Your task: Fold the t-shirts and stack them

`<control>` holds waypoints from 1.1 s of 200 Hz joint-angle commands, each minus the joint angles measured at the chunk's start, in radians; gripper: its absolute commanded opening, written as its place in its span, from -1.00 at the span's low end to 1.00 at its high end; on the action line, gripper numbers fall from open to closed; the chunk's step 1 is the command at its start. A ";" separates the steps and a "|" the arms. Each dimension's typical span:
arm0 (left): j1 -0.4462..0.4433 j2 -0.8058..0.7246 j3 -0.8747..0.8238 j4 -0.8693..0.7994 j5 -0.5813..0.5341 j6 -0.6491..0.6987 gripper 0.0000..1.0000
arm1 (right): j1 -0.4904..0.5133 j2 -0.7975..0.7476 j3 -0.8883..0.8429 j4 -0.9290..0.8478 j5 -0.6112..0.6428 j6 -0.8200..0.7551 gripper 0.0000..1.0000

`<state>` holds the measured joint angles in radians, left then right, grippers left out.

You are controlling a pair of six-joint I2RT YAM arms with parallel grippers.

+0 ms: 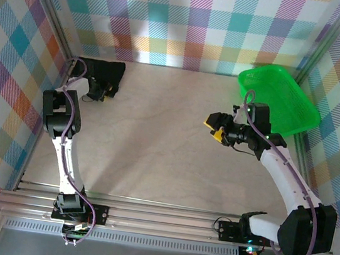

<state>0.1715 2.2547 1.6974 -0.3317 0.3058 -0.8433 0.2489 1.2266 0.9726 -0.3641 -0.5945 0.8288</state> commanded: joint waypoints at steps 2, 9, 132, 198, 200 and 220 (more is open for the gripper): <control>-0.028 -0.173 -0.032 -0.079 -0.030 0.022 0.72 | -0.004 -0.040 0.035 0.116 0.013 0.009 0.38; -0.040 -0.226 -0.055 -0.084 -0.040 0.015 0.99 | -0.004 -0.047 0.038 0.143 0.024 0.020 0.42; -0.394 -1.219 -0.727 -0.458 -1.000 0.122 1.00 | -0.021 -0.107 0.076 -0.214 0.869 -0.378 0.99; -0.310 -1.331 -1.319 0.386 -0.726 0.698 1.00 | -0.176 -0.070 -0.429 0.424 0.842 -0.715 0.99; -0.302 -1.316 -1.325 0.402 -0.724 0.688 1.00 | -0.180 -0.060 -0.433 0.446 0.836 -0.718 0.99; -0.252 -1.134 -1.300 0.491 -0.637 0.681 1.00 | -0.243 0.064 -0.442 0.600 0.758 -0.697 0.99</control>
<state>-0.1318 0.9726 0.3801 -0.1356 -0.4473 -0.2413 0.0639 1.1828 0.5381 -0.0700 0.2550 0.1810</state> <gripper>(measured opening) 0.998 0.997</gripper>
